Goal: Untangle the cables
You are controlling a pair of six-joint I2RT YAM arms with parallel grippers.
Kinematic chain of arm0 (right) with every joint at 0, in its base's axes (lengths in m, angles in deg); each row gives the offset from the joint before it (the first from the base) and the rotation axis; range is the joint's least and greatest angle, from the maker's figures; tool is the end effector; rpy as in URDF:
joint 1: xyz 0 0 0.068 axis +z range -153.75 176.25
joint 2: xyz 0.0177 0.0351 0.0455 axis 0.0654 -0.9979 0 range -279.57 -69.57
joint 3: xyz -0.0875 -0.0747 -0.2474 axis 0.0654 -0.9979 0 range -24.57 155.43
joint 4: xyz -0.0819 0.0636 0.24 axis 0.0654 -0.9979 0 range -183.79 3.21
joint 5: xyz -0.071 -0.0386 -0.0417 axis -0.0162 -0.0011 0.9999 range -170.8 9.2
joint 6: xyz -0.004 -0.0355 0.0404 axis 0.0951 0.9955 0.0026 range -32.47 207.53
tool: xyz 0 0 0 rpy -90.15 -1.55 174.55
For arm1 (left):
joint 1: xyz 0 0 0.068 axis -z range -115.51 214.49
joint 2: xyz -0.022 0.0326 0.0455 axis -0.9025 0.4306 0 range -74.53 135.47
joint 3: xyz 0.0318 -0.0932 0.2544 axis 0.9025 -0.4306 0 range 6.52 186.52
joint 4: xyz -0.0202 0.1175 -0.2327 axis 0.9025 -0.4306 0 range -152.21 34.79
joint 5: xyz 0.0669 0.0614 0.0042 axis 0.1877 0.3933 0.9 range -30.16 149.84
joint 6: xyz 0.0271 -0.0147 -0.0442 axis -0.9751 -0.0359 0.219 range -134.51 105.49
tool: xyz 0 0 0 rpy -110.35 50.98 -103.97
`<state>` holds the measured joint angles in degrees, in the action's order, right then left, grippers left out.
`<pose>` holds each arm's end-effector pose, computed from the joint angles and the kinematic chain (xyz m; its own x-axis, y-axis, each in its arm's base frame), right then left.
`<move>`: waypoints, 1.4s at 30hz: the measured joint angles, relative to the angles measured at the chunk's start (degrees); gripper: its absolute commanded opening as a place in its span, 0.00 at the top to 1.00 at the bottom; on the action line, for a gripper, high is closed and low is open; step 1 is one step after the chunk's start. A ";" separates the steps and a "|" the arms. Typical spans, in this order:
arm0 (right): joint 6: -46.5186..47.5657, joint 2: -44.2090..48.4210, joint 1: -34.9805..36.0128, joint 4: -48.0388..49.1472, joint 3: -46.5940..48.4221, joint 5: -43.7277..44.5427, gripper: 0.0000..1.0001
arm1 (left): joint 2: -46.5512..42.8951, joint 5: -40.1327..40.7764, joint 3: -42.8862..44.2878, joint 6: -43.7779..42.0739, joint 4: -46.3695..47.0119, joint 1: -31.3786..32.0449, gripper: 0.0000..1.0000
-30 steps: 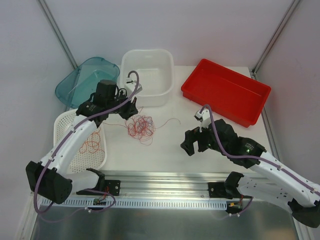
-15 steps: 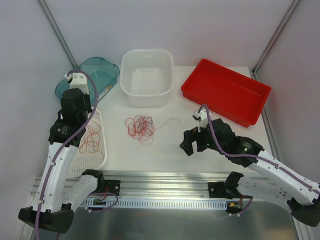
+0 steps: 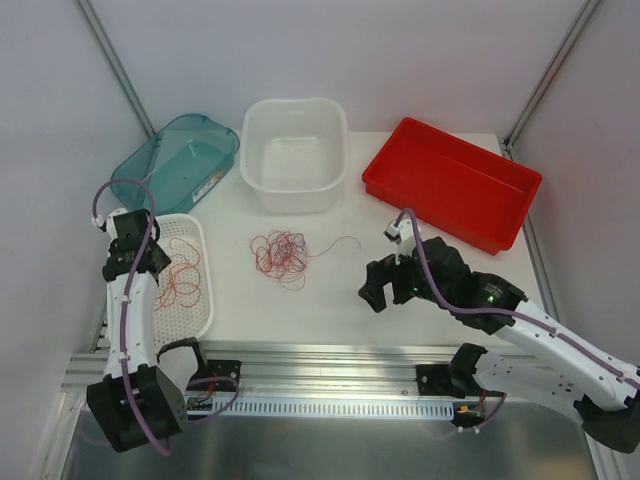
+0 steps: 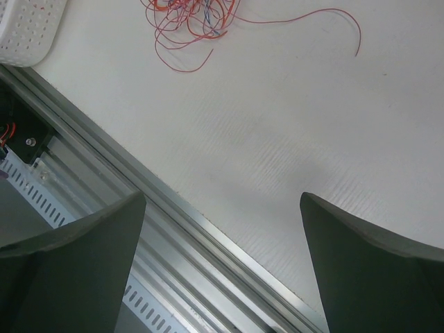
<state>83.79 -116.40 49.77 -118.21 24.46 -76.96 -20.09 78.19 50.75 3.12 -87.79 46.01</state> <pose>0.1075 0.1413 0.3220 -0.3397 -0.3499 -0.8730 -0.7470 0.6643 0.0244 0.1836 0.0731 0.2706 -0.4564 -0.4556 -0.7642 -0.6907 0.7229 -0.0184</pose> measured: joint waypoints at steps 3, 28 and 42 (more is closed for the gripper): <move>0.00 -0.09 0.04 0.11 -0.15 -0.02 0.01 | 0.11 -1.73 -0.26 1.81 -0.55 0.02 0.15; -0.92 -19.89 0.35 7.76 4.42 -1.36 0.03 | 10.62 -25.73 7.78 2.43 3.67 31.80 0.08; -2.40 -14.49 0.35 6.67 1.49 2.01 0.03 | 48.22 -21.35 25.22 2.93 10.16 48.59 0.47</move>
<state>81.38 -130.89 50.12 -111.54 25.95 -74.95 28.12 56.83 75.97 6.05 -77.63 94.60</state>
